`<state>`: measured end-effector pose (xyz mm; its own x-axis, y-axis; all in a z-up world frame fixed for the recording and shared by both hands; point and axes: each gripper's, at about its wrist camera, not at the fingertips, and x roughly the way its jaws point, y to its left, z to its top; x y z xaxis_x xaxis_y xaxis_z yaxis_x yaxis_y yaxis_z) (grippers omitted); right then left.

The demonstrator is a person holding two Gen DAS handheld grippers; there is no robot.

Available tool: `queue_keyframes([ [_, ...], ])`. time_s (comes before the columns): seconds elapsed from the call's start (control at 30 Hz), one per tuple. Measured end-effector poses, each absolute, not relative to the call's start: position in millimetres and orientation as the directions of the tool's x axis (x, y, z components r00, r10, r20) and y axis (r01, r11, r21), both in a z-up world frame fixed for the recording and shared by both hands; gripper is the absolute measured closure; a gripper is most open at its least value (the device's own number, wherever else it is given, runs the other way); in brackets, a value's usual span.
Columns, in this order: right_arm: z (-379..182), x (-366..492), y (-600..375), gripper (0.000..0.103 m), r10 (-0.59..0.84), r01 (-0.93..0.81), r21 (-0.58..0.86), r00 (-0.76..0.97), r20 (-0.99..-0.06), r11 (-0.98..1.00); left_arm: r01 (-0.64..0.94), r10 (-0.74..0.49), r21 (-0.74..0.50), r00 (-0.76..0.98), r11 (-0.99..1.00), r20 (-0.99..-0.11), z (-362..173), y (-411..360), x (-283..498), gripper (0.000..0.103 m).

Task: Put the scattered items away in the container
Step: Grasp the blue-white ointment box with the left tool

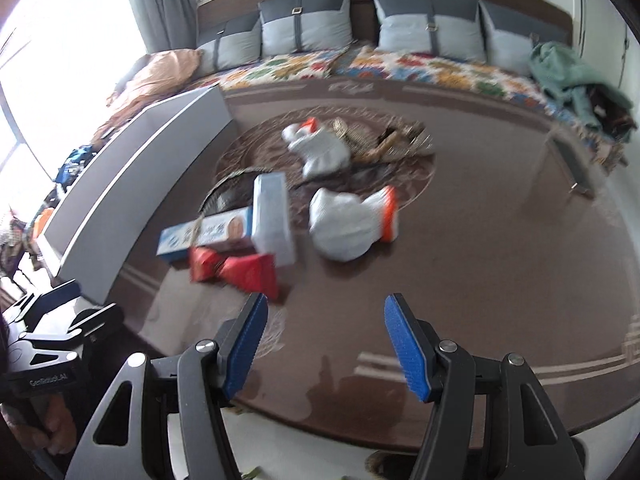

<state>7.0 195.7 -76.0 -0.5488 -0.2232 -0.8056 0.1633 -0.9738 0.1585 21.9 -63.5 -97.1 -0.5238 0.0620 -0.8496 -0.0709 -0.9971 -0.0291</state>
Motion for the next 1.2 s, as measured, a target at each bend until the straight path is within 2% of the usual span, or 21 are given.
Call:
queue_keyframes([
  [0.27, -99, 29, 216, 0.041, -0.301, 0.220, 0.209, -0.610, -0.732, -0.953, -0.209, 0.165, -0.072, -0.473, -0.975, -0.865, -105, -44, 26, 0.000],
  [0.4, -113, 39, 230, 0.041, -0.351, 0.237, 0.259, -0.628, -0.695, -0.936, -0.327, 0.153, -0.013, -0.405, -0.945, -0.901, -111, -32, 16, 0.000],
  [0.5, -122, 42, 236, 0.041, -0.351, 0.221, 0.273, -0.630, -0.693, -0.936, -0.390, 0.120, 0.059, -0.418, -0.919, -0.900, -102, -32, 5, 0.000],
  [0.97, -109, 41, 233, 0.041, -0.386, 0.258, 0.288, -0.654, -0.651, -0.922, -0.549, 0.339, -0.186, -0.191, -0.815, -0.921, -105, -58, -69, 0.000],
  [1.2, -111, 41, 230, 0.041, -0.385, 0.255, 0.289, -0.644, -0.661, -0.923, -0.610, 0.257, -0.080, -0.208, -0.788, -0.944, -108, -61, -105, 0.001],
])
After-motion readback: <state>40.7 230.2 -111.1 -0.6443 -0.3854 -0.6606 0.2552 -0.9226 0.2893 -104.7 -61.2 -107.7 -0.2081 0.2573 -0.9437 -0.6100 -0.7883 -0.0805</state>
